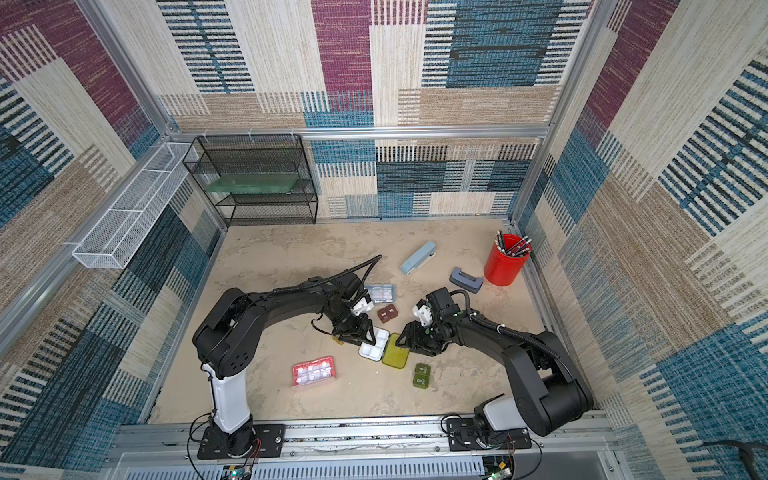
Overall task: Close pillboxes
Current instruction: Close the lid on the pillbox.
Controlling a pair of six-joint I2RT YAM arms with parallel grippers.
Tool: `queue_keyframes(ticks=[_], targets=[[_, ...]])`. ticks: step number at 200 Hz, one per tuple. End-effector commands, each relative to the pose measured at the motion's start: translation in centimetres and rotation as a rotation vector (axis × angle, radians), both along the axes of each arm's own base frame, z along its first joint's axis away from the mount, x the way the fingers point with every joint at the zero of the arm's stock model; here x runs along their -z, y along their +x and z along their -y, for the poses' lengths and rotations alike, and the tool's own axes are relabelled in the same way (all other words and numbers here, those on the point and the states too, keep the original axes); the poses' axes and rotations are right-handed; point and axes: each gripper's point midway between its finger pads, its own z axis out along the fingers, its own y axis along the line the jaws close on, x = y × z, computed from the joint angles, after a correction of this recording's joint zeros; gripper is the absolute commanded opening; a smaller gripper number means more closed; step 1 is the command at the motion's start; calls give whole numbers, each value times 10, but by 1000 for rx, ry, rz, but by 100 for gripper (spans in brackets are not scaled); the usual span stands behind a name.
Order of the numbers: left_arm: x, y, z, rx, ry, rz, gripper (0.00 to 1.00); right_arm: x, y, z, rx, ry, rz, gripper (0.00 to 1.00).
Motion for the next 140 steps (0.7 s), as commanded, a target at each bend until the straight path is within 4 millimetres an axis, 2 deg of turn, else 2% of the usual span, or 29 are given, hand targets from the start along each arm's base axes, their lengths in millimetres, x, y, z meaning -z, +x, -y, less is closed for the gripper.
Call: queue_keyframes(ticks=[1,39,86,140], targets=[[6,2,-2,7,24,13,54,-19,7,-14,-26,91,67,60],[7,2,-2,9,26,13,53,-34,8,-20,-42,132,111,60],[3,3,1,6,17,18,53,-38,6,-20,-48,131,117,60],[-4,8,6,-4,-2,23,53,-52,14,-27,-66,140,136,60]])
